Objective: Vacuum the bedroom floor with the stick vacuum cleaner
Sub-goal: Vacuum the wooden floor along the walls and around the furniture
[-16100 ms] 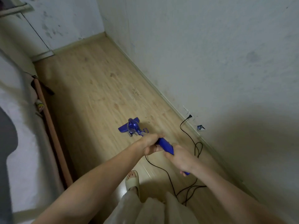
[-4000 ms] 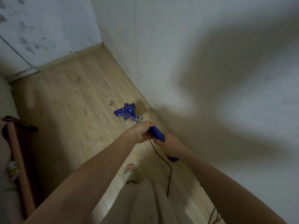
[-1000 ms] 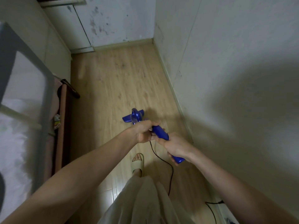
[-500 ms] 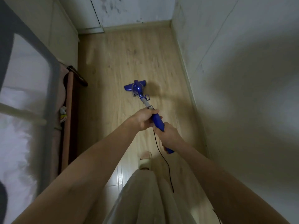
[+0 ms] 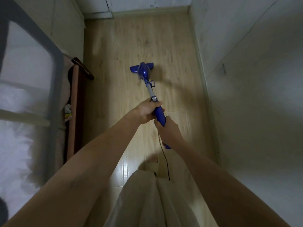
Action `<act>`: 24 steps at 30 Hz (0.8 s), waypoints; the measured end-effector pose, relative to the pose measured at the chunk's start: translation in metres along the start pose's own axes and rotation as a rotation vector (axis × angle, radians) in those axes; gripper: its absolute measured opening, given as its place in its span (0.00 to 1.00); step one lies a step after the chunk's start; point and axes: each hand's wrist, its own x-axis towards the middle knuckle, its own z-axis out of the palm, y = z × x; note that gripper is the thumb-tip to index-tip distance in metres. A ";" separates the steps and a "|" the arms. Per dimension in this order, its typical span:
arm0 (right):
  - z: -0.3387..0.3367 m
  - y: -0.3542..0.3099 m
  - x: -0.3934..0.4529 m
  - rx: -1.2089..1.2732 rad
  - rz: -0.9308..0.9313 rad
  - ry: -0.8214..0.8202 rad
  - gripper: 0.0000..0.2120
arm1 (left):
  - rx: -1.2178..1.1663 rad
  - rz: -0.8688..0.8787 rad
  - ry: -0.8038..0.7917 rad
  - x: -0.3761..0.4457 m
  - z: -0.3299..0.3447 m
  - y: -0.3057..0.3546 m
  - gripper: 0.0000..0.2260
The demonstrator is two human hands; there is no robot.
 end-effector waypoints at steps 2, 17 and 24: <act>0.005 -0.001 0.003 -0.002 -0.006 0.015 0.11 | 0.014 -0.004 -0.003 0.001 -0.003 0.002 0.15; 0.013 -0.007 -0.072 0.048 -0.028 -0.042 0.11 | 0.085 -0.013 -0.020 -0.070 -0.011 -0.022 0.03; -0.004 0.015 -0.148 0.059 0.028 -0.127 0.12 | 0.024 -0.033 0.016 -0.129 0.014 -0.073 0.07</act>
